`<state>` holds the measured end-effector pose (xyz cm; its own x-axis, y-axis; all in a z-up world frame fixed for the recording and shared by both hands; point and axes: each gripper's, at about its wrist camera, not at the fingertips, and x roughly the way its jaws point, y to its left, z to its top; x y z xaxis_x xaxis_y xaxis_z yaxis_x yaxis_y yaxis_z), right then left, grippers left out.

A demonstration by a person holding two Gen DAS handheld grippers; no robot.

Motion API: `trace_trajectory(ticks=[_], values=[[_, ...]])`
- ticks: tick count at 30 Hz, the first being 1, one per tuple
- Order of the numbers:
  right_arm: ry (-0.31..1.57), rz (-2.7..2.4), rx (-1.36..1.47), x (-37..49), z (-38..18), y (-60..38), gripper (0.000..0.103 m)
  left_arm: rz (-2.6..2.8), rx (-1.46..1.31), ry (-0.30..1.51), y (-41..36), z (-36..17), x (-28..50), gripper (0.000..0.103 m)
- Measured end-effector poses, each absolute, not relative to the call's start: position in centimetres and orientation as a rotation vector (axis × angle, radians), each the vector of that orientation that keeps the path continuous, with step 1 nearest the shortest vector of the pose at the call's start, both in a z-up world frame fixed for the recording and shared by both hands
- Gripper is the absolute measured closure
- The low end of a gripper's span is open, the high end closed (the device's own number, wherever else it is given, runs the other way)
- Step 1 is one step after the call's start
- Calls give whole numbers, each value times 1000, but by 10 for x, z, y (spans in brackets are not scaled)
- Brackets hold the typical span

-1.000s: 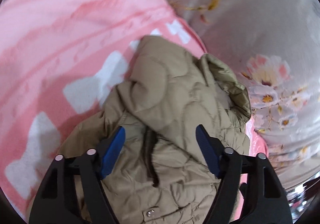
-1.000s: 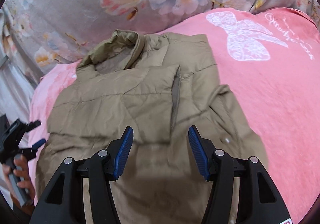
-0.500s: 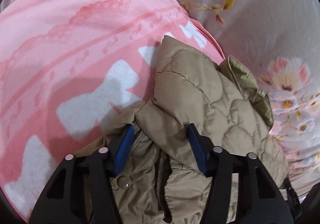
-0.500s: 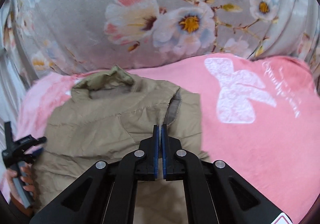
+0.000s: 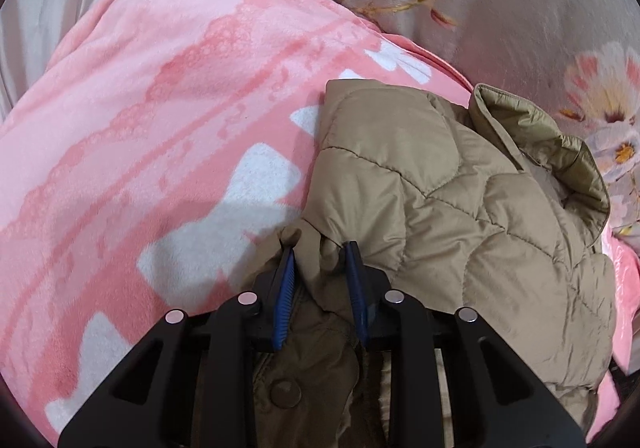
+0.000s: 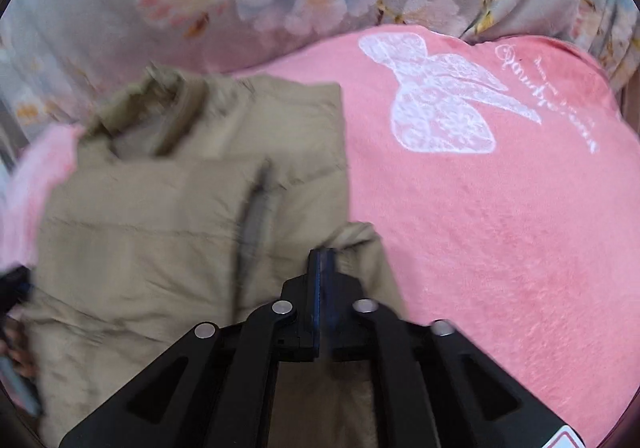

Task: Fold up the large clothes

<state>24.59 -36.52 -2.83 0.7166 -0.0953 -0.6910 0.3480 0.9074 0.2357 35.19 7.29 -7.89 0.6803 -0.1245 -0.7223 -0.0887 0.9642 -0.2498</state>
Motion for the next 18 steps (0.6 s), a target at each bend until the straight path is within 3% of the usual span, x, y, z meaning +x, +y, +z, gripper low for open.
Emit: trace_trajectory(ticks=[2,5,7,9,10,11,15,18], values=[[686,-208,389,242,-16,-358,60,-20,-272,821,72,-80,351,79],[668,-171,362,246,-8,-339,45,-17,-269,818,72,-80,350,79],[754,-160,330,264,-24,-330,45,-16,-263,814,71,-80,350,79],[820,-149,324,277,-42,-325,63,-20,-266,811,72,-80,349,79],[825,-147,319,279,-44,-324,85,-25,-272,810,73,-80,349,79],[803,-149,313,279,-38,-324,97,-29,-276,810,74,-80,349,79],[650,-181,261,264,2,-320,101,-42,-268,804,73,-80,347,78],[735,-258,148,280,-19,-312,101,-28,-228,800,67,-80,347,78]])
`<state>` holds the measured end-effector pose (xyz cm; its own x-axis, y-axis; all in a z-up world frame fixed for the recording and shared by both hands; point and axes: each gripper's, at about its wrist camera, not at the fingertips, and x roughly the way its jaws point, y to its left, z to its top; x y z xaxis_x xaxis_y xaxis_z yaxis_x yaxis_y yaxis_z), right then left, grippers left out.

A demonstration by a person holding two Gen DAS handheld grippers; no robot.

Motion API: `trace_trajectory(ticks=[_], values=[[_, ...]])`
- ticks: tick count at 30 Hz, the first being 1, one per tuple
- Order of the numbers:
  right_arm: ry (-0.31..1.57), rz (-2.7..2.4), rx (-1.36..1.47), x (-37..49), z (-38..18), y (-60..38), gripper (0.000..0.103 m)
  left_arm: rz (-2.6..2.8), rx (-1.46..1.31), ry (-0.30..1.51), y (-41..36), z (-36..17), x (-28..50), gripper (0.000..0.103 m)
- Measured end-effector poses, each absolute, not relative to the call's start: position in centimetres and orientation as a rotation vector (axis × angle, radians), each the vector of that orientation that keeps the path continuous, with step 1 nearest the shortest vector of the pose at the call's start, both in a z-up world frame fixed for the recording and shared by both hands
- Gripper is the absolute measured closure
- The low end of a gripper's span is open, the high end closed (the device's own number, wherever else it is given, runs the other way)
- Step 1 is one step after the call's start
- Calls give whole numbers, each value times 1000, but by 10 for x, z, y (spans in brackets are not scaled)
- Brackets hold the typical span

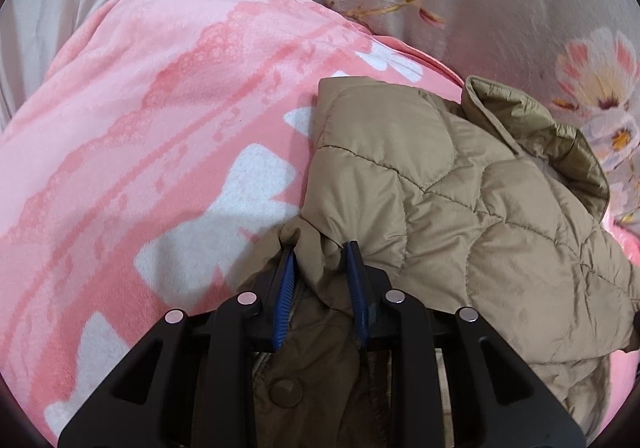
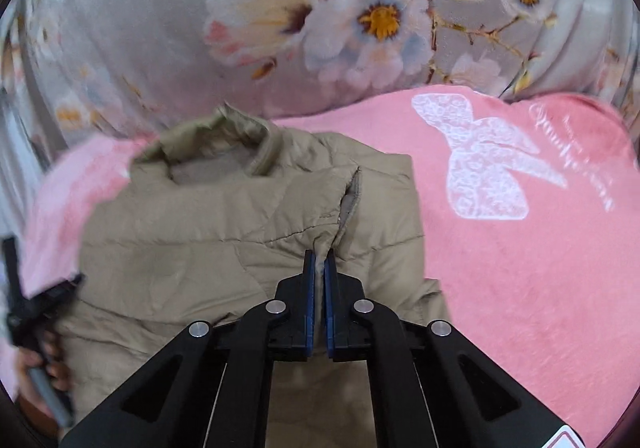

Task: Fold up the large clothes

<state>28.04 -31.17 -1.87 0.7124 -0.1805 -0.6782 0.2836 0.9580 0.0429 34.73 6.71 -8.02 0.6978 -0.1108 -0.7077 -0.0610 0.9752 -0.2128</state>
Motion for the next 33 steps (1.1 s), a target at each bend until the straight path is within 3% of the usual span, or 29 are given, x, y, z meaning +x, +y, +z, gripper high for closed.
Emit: trace_trajectory(ticks=[4,10,14,19,25,29,33], values=[[821,-282,121,291,-57,-312,101,-30,-211,799,66,-81,347,77],[856,-275,54,296,-60,-307,96,-8,-162,803,61,-82,348,76],[854,-303,55,271,-40,-311,81,-26,-134,830,68,-71,342,74],[716,-299,63,240,11,-295,78,-80,-161,802,78,-26,320,74],[747,-102,120,290,6,-240,88,-238,-52,754,-14,14,324,74],[840,-81,134,314,-25,-222,96,-222,5,836,-53,-15,345,74],[867,-72,102,309,-42,-214,97,-203,17,859,-54,-39,343,74]])
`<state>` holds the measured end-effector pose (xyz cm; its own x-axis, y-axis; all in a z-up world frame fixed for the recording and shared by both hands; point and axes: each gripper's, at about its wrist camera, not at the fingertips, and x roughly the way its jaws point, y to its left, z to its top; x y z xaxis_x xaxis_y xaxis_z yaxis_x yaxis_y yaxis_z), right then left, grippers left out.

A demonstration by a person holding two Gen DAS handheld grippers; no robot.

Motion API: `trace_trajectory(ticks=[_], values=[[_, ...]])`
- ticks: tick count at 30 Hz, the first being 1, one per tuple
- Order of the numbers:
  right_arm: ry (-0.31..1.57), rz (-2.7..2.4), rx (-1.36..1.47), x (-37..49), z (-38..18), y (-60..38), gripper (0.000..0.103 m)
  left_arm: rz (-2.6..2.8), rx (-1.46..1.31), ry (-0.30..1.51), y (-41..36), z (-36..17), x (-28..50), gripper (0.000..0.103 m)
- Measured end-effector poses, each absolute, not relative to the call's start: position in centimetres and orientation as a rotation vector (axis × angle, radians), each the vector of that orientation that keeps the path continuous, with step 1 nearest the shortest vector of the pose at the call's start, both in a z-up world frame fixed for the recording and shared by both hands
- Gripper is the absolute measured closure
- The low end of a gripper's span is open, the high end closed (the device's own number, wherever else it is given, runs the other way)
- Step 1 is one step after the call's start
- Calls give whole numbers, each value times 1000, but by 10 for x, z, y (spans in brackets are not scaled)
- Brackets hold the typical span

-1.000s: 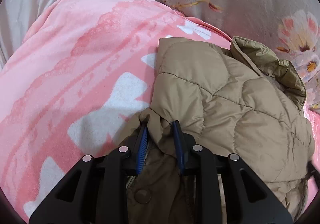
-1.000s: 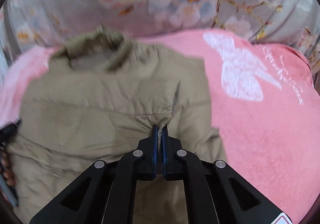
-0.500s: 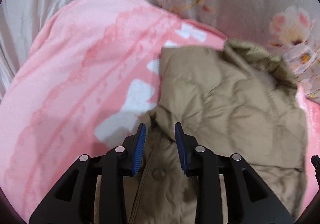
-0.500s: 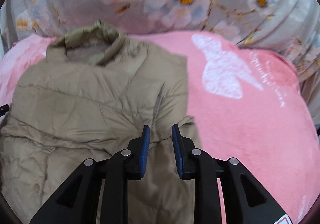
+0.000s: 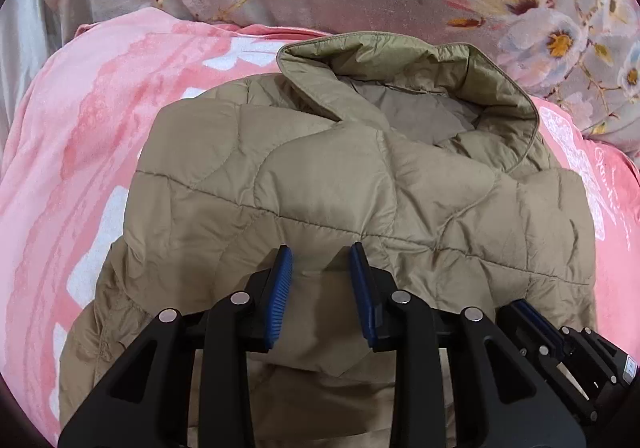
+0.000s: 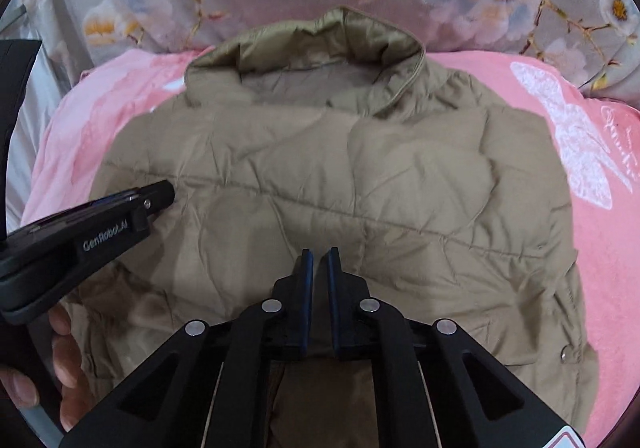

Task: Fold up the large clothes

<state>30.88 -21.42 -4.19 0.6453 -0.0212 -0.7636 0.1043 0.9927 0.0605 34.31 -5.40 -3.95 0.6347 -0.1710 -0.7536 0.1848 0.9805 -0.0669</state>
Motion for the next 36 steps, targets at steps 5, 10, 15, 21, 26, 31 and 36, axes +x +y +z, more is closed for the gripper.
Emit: trace_trajectory(ticks=[5,10,15,21,26,31,36], values=[[869,-73,71,302,-56,-205,97,-195,88,829,-57,-55,330,74],[847,-67,89,300,-64,-208,97,-193,88,811,-57,-68,327,74],[826,-69,93,300,-67,-209,98,-183,91,784,-59,-74,324,74],[816,-57,122,299,-68,-213,99,-167,121,770,-63,-77,324,74],[816,-57,123,299,-68,-213,99,-153,146,769,-67,-78,323,74],[819,-61,117,300,-69,-213,99,-135,175,767,-72,-80,323,74],[821,-73,100,301,-69,-211,99,-117,204,764,-76,-81,322,74]])
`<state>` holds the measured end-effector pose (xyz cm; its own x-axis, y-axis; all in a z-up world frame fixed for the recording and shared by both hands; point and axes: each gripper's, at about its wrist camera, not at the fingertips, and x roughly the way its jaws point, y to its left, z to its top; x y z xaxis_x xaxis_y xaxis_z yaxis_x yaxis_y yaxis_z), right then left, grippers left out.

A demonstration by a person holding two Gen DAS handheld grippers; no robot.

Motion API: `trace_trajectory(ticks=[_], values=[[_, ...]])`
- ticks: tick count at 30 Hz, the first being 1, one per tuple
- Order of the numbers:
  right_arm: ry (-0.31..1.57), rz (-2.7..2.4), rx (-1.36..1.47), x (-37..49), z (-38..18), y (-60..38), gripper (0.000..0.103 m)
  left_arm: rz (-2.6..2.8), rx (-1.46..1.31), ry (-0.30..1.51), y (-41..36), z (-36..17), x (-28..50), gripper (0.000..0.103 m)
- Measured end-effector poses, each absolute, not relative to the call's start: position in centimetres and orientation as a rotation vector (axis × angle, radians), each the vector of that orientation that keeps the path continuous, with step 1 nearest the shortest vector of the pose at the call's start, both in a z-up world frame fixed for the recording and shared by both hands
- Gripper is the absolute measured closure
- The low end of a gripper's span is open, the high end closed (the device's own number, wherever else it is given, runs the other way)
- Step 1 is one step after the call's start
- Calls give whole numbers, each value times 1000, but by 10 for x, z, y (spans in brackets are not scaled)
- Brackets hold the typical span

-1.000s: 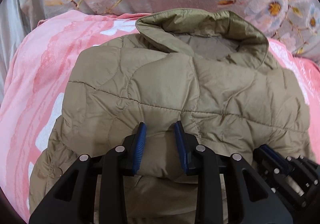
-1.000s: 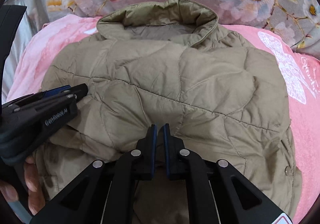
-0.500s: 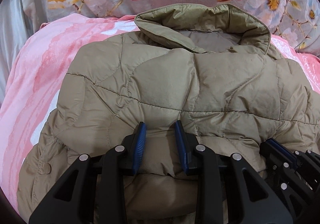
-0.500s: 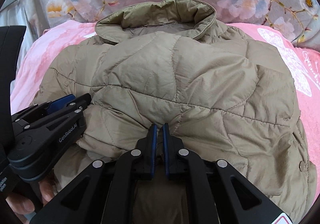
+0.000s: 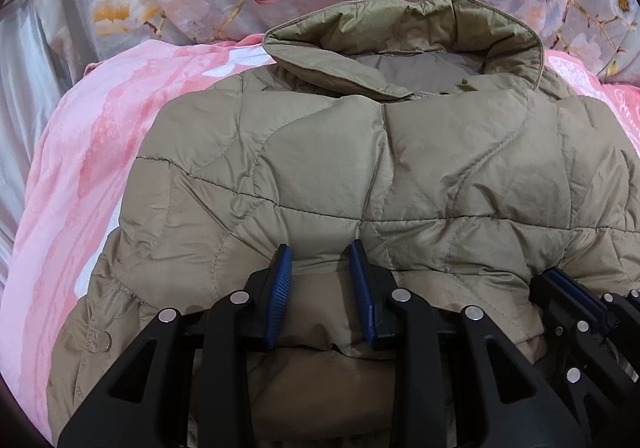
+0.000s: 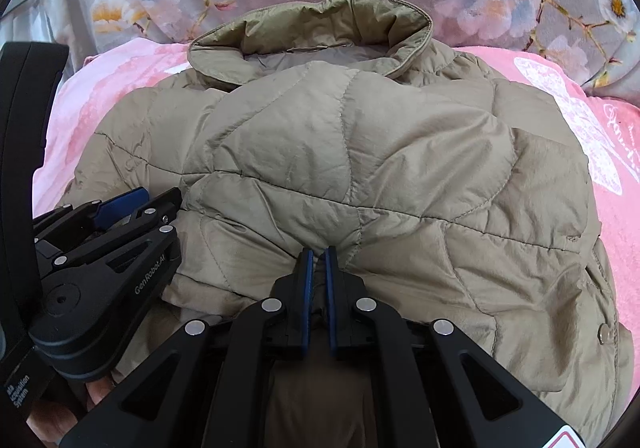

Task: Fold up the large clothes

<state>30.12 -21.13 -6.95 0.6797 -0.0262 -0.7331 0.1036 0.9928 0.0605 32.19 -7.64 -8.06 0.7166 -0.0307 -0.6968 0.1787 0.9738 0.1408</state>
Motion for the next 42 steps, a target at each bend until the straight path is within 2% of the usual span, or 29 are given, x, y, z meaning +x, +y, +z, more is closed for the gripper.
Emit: trace_trajectory(ticks=[5,9,12,13,14,16,19,22,23,25,26,27,28,29,32,42], values=[[815,-37,163,301,-69,-218,98,-138,167,767,-73,-78,322,74],[842,57,259,296,-61,-237,94,-269,44,814,-50,-64,323,65],[816,72,287,288,-43,-248,70,-331,-73,829,-31,-37,334,52],[778,63,298,287,-32,-254,55,-346,-121,819,-25,-26,340,45],[747,57,313,288,-24,-258,46,-352,-173,807,-21,-14,348,42],[686,59,388,301,-5,-275,41,-349,-233,799,-20,2,369,35],[668,45,539,334,-1,-298,40,-353,-271,844,-33,8,412,34],[684,2,615,372,-11,-312,40,-344,-344,924,-38,-9,448,35],[703,-9,629,385,-17,-314,40,-343,-371,956,-39,-17,456,37],[733,-4,643,401,-25,-314,45,-345,-420,1000,-40,-31,471,54],[763,4,622,413,-29,-309,57,-344,-423,1010,-42,-35,473,61],[777,9,598,418,-31,-306,67,-358,-417,1015,-44,-37,475,75],[784,8,562,422,-30,-302,90,-377,-409,1020,-46,-38,476,85],[760,10,518,419,-24,-298,97,-400,-405,1011,-46,-36,473,89],[702,-7,441,402,-18,-292,98,-402,-314,947,-49,-35,456,94],[815,-100,299,417,-58,-286,99,-352,-129,877,-63,-67,449,93]])
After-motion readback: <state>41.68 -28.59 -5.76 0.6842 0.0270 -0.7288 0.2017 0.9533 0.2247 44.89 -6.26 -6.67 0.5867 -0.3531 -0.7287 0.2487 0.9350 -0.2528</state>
